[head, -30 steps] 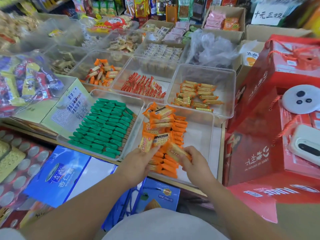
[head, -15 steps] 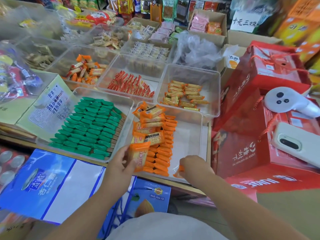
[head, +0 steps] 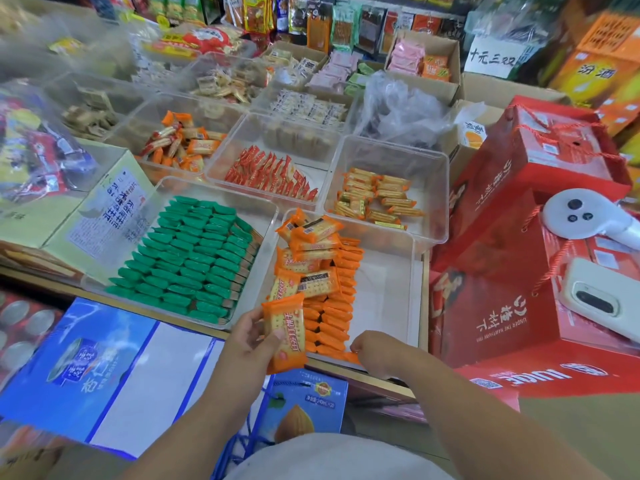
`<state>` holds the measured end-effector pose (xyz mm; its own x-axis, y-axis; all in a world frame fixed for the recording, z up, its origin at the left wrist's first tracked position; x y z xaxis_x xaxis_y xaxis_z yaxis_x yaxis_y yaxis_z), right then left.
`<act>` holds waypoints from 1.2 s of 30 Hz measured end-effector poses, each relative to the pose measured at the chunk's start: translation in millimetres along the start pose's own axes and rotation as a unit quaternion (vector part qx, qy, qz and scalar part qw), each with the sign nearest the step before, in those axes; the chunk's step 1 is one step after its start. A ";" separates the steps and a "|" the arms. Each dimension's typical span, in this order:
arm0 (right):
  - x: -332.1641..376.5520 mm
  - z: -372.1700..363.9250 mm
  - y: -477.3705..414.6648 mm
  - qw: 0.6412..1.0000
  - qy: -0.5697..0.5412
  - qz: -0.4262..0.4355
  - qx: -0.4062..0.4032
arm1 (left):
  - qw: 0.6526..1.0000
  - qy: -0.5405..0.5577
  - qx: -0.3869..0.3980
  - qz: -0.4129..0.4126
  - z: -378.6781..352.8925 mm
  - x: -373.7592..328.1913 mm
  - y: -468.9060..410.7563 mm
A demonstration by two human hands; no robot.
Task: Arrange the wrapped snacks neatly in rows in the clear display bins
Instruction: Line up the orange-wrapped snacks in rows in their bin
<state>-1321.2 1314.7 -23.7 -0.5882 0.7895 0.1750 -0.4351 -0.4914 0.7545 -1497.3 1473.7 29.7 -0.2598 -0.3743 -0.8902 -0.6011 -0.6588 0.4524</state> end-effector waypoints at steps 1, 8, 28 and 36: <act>0.7 2.7 0.3 1.000 -0.006 0.001 -0.014 | 1.000 0.023 0.007 0.016 -2.5 0.1 -0.6; 4.5 45.6 34.5 0.960 -0.239 0.058 -0.132 | 0.995 0.047 0.082 0.033 -29.8 -9.1 -6.4; -45.4 74.8 43.4 0.879 -0.336 0.068 -0.331 | 0.998 -0.049 0.008 0.042 -21.2 4.4 -35.4; -23.3 29.0 -2.8 0.979 0.041 0.030 -0.198 | 0.996 -0.075 0.020 0.047 -7.5 15.9 -39.0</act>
<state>-1286.5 1308.3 -11.6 -0.6670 0.7303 0.1475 -0.6187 -0.6532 0.4364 -1472.3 1488.5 -1.7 -0.4242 -0.3303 -0.8432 -0.5980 -0.5970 0.5347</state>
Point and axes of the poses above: each hand's wrist, its own y-axis away from the middle knuckle, its own z-axis out of the back of the hand, x = y × z, the point moved 4 cm from there along -y, towards the middle knuckle, and after that the axes turned 3 degrees about -x, right-handed, at the moved point
